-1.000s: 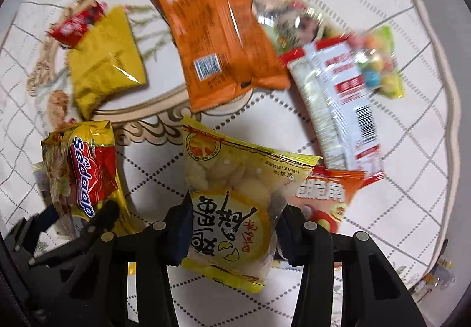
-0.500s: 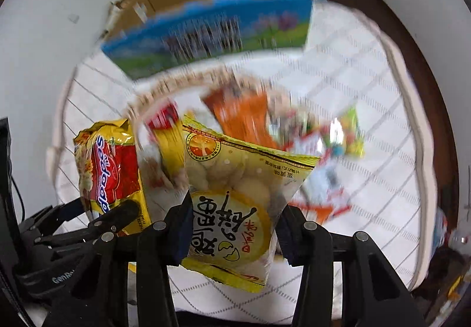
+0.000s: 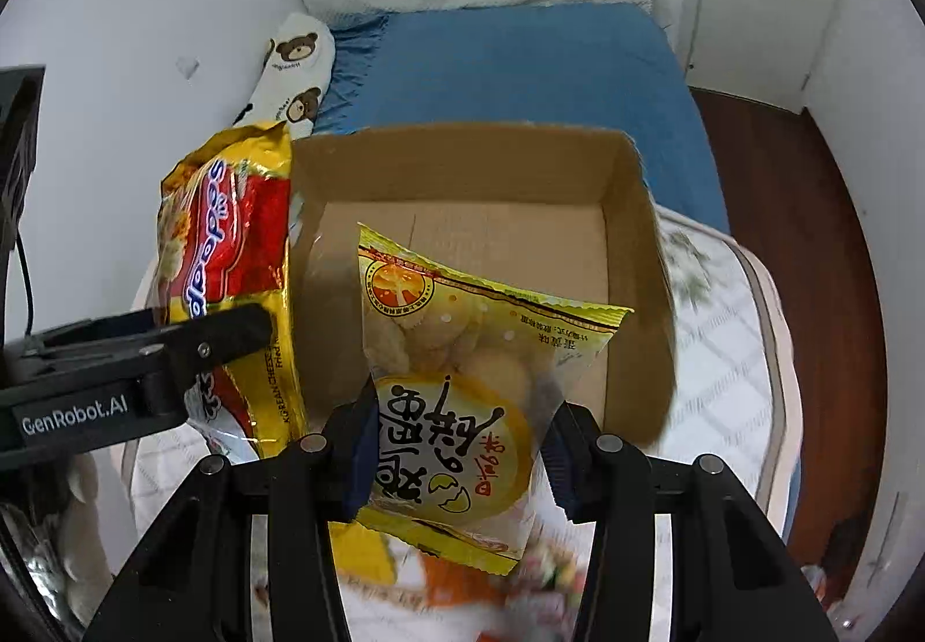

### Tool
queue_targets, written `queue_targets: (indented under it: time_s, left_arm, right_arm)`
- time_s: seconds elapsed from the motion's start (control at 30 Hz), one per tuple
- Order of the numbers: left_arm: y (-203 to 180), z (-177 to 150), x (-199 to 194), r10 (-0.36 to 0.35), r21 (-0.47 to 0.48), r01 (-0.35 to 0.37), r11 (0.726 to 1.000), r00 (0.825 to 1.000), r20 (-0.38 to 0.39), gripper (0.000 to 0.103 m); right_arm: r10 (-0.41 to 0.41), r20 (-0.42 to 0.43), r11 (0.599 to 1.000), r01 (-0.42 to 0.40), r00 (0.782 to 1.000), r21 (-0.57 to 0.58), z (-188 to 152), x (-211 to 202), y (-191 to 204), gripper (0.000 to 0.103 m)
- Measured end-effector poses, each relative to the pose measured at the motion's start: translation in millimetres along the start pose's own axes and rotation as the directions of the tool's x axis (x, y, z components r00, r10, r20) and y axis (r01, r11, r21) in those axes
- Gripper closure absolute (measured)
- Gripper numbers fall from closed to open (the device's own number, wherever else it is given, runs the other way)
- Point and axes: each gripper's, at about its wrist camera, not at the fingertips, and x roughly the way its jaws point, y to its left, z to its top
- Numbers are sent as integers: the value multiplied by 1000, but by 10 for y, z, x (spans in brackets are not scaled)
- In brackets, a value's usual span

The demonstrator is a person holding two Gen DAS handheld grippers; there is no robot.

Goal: Organize snacks
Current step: 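Carry both packets into the cardboard box and open both tools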

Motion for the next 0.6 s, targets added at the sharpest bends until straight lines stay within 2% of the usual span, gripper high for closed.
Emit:
queue_targets:
  time_s: [0.07, 0.2, 0.43, 0.5, 0.53, 0.57, 0.6]
  left_arm:
    - [3, 257, 276, 10, -4, -10, 1000, 999, -49, 20]
    - [27, 561, 776, 27, -37, -32, 999, 991, -132, 20]
    - [19, 801, 1395, 66, -32, -74, 997, 974, -215, 19]
    - [38, 798, 1485, 70, -30, -79, 996, 972, -225, 19]
    - [49, 792, 1506, 71, -32, -80, 996, 972, -222, 19]
    - [62, 797, 1509, 72, -34, -81, 996, 974, -215, 18]
    - [69, 797, 1503, 75, -31, -84, 996, 974, -212, 17]
  right_arm:
    - [0, -38, 1000, 0, 999, -3, 274, 300, -102, 53]
    - [4, -103, 1000, -7, 995, -24, 679, 838, -239, 53]
    - [-12, -184, 997, -1, 983, -71, 982, 1449, -314, 50]
    - [-3, -205, 997, -14, 979, -82, 993, 1542, -310, 35]
    - [9, -216, 997, -26, 976, -75, 1022, 1590, -338, 17]
    - [12, -218, 997, -29, 976, -73, 1024, 1614, -348, 11]
    - [13, -217, 997, -29, 976, -74, 1037, 1623, -355, 11]
